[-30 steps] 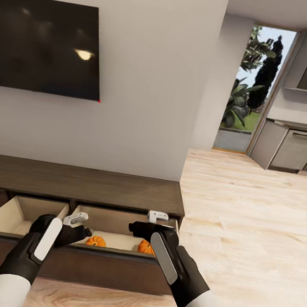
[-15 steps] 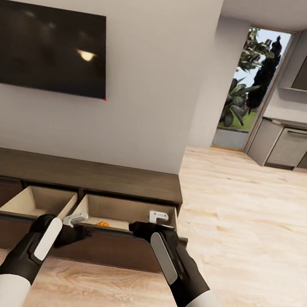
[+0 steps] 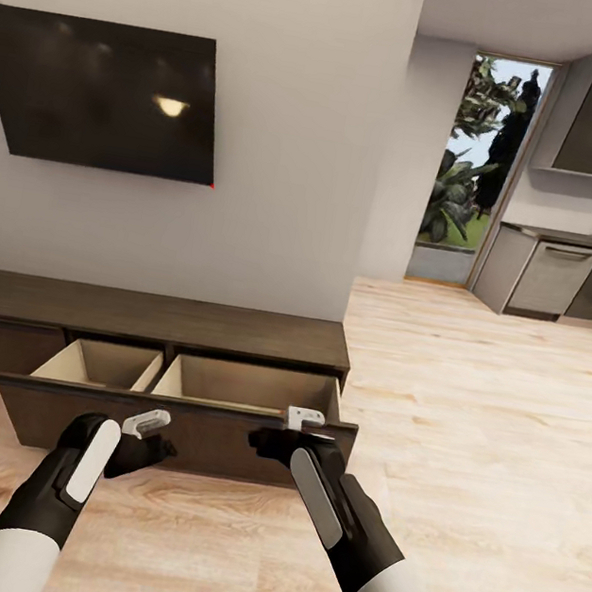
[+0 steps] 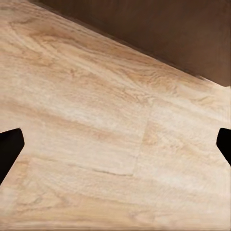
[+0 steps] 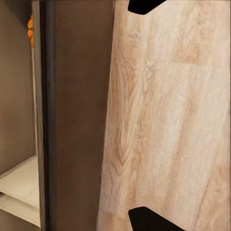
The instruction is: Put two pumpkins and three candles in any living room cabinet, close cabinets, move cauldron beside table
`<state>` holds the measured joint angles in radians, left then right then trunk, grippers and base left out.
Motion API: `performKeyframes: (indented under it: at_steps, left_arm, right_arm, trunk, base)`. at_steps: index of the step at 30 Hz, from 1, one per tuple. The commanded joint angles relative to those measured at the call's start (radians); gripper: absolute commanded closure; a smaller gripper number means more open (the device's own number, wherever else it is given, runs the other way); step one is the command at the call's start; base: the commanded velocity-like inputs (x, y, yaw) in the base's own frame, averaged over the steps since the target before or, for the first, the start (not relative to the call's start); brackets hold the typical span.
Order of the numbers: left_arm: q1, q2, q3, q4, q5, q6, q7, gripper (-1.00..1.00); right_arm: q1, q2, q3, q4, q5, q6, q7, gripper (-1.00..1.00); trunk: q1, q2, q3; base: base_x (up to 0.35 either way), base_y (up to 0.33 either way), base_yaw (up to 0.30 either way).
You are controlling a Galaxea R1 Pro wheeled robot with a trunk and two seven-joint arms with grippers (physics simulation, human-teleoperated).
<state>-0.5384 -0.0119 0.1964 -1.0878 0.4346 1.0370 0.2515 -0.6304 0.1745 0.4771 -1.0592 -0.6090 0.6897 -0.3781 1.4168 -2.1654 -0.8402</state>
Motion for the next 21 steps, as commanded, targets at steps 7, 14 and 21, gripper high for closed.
performKeyframes:
  at_steps: [7,14,21]
  left_arm:
    - [0.0,-0.003,-0.003,0.005,-0.006,-0.007,0.004,-1.0]
    - [0.0,0.0,-0.015,0.077,-0.014,-0.075,0.009,-1.0]
    - [-0.001,0.004,-0.126,0.251,-0.07,-0.408,0.007,-1.0]
  right_arm:
    - [0.0,0.0,-0.003,0.102,0.001,-0.006,-0.001,-1.0]
    - [0.0,0.0,-0.062,0.16,0.009,-0.049,0.005,-1.0]
    - [0.0,0.0,-0.071,0.216,0.023,-0.149,0.009,-1.0]
  trunk:
    - [0.027,-0.049,-0.022]
    - [0.054,-0.098,-0.044]
    - [0.081,-0.147,-0.066]
  base:
    - [-0.052,0.0,0.0]
    - [-0.002,0.0,0.0]
    - [0.0,0.0,0.0]
